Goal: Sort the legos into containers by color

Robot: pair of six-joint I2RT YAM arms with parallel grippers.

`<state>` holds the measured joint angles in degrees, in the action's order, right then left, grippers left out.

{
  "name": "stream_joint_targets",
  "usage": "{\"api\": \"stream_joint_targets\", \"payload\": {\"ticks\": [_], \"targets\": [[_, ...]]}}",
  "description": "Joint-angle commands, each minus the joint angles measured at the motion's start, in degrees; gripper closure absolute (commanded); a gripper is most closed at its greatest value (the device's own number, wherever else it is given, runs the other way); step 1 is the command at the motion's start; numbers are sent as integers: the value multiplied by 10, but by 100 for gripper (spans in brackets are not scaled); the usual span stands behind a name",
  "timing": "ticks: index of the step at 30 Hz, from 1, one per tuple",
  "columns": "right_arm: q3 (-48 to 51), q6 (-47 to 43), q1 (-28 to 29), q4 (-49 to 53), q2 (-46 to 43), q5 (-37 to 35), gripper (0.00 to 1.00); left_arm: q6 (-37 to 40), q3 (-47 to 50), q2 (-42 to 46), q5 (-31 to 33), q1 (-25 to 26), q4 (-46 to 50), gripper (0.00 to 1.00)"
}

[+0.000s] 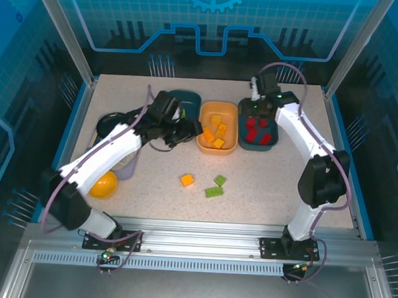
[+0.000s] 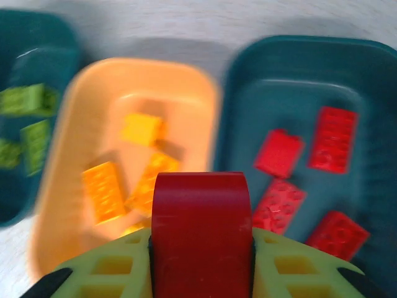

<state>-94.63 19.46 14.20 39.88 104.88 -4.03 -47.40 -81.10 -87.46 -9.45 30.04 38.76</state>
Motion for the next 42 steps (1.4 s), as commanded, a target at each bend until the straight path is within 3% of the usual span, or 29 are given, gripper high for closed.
{"api": "stream_joint_targets", "payload": {"ticks": [1, 8, 15, 22, 28, 33, 37, 42], "targets": [[-40, 45, -30, -2, 78, 48, 77, 28, -75, -61, -19, 14, -14, 30], [-219, 78, -72, 46, 252, 50, 76, 38, -154, -153, -17, 22, -8, 30], [-348, 79, -82, 98, 365, 59, 72, 43, -170, -172, 3, 36, 14, 30], [-342, 58, -73, 113, 331, 60, 43, 23, -115, -115, 49, 42, 95, 29], [-190, 31, -35, 48, 137, 47, 38, 4, 21, -23, 53, 42, 142, 26], [58, -1, 73, -57, -79, 40, 32, -44, 143, 26, 37, 41, 125, 19], [281, 6, 171, -145, -243, 85, 26, -110, 177, -2, 10, 42, 86, 13], [455, 60, 264, -157, -379, 97, 24, -136, 177, -62, -1, 43, 46, 13]]}}
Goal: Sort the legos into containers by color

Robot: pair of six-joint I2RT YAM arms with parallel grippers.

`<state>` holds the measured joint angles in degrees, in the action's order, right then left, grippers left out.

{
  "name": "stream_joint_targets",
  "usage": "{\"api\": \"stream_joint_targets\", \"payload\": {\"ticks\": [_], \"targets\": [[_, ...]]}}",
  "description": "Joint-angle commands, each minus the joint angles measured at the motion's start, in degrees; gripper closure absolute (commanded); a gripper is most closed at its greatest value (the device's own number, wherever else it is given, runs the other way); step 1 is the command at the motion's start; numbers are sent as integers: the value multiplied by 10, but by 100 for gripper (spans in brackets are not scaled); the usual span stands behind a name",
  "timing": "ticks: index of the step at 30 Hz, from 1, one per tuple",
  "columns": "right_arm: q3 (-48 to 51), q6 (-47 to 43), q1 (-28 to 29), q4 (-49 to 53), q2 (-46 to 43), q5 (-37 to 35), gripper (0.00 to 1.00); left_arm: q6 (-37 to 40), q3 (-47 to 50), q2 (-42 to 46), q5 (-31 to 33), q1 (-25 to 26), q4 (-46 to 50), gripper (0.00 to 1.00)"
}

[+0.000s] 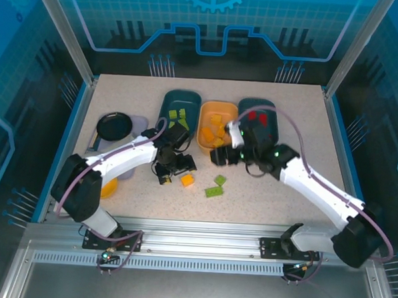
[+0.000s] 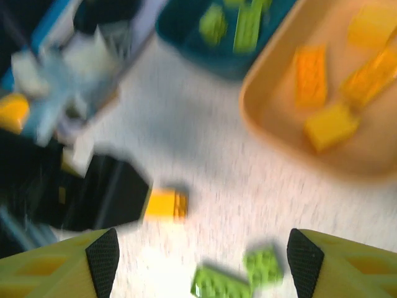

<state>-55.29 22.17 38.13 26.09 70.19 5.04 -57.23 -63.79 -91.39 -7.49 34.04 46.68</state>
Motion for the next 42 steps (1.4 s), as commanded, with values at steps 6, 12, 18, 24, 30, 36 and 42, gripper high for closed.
{"api": "stream_joint_targets", "payload": {"ticks": [6, 12, 18, 24, 30, 36, 42], "targets": [[150, 77, 67, 4, -122, -19, 23, -35, -6, -76, -27, 8, -57, 13], [158, 78, 68, 13, -132, -34, 23, -25, -14, -113, 1, 23, -44, 27], [150, 76, 68, 8, -123, -33, 23, -25, -15, -120, 19, 29, -55, 55], [100, 82, 54, 37, -122, -62, 25, -9, -79, -49, 76, 34, 6, 73], [74, 167, -39, -77, -138, -100, 25, 45, -254, -103, 77, 20, 17, 74], [1, 237, -128, -149, -59, -88, 23, 81, -450, -256, 36, -12, -27, 75], [-63, 234, -173, -108, -15, -65, 23, 108, -690, -439, 14, -32, -28, 75]]}}
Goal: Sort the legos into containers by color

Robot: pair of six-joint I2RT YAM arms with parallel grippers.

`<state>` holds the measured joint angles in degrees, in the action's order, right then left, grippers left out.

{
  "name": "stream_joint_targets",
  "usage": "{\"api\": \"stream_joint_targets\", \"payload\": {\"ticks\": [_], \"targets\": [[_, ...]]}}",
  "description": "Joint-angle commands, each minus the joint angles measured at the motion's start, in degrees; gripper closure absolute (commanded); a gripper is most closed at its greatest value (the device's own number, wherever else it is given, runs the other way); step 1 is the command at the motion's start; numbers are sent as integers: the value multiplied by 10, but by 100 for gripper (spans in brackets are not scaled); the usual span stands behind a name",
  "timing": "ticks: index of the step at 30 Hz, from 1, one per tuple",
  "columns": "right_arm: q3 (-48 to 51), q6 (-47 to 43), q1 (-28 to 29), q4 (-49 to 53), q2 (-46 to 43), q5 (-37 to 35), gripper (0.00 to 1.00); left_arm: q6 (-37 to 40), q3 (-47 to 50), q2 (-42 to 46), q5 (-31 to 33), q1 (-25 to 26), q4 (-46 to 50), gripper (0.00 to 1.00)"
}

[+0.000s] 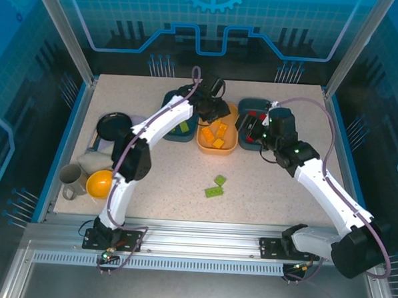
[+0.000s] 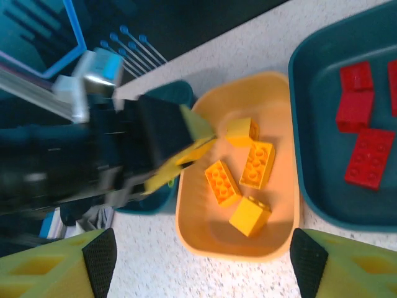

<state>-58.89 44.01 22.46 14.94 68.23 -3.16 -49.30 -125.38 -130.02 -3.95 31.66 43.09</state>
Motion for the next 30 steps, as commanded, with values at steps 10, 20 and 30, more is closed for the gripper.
{"api": "stream_joint_targets", "payload": {"ticks": [10, 20, 30], "targets": [[19, 18, -48, 19, -32, 40, 23, 3, -205, -203, -87, -35, -69, 63], [32, -7, -48, 48, -36, 56, 23, 13, -236, -166, -62, -36, 12, 34], [-11, -199, 23, 213, -78, 3, 26, 70, 123, 137, -20, -11, 23, 31]]}}
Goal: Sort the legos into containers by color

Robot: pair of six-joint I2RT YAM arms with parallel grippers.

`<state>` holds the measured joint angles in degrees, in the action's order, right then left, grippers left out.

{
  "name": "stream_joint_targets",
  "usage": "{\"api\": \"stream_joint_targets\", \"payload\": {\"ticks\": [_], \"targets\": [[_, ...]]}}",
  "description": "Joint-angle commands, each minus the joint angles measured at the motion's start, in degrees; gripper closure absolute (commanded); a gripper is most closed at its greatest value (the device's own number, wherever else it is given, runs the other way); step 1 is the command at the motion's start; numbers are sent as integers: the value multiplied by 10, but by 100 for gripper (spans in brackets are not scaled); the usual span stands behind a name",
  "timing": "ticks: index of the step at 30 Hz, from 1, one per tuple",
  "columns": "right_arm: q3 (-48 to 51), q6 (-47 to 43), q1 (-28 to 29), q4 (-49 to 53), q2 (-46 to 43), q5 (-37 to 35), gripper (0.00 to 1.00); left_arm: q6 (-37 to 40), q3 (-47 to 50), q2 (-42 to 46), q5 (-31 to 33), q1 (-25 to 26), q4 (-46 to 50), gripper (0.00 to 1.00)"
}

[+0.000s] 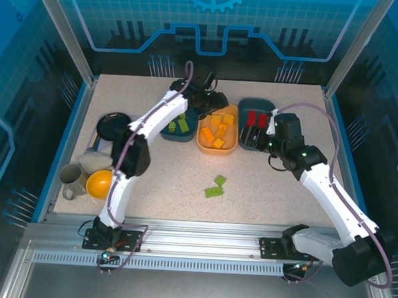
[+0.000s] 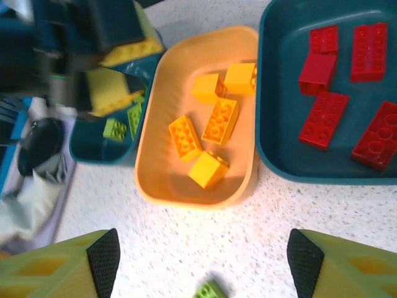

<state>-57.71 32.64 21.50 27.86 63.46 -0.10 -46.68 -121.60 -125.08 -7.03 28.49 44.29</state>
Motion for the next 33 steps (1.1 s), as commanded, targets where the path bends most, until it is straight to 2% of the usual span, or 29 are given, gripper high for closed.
{"api": "stream_joint_targets", "payload": {"ticks": [1, 5, 9, 15, 23, 28, 33], "targets": [[-21, -95, 49, 108, -40, -40, 27, 54, 131, 116, 13, 29, 22, 30], [16, -79, 112, 172, -85, -65, 27, 72, 299, 202, 5, 71, 0, 25], [59, -20, 165, 216, -140, -69, 27, 166, 366, 218, 44, 140, -7, 23], [102, 62, 192, 269, -188, -56, 29, 188, 343, 146, 58, 193, 2, 23], [99, 72, 199, 286, -214, -66, 28, 255, 298, 65, 110, 230, 17, 23], [116, 83, 200, 272, -253, -46, 28, 264, 279, 28, 114, 233, 19, 29], [137, 102, 199, 268, -295, -49, 28, 266, 271, 12, 108, 240, 16, 50]]}}
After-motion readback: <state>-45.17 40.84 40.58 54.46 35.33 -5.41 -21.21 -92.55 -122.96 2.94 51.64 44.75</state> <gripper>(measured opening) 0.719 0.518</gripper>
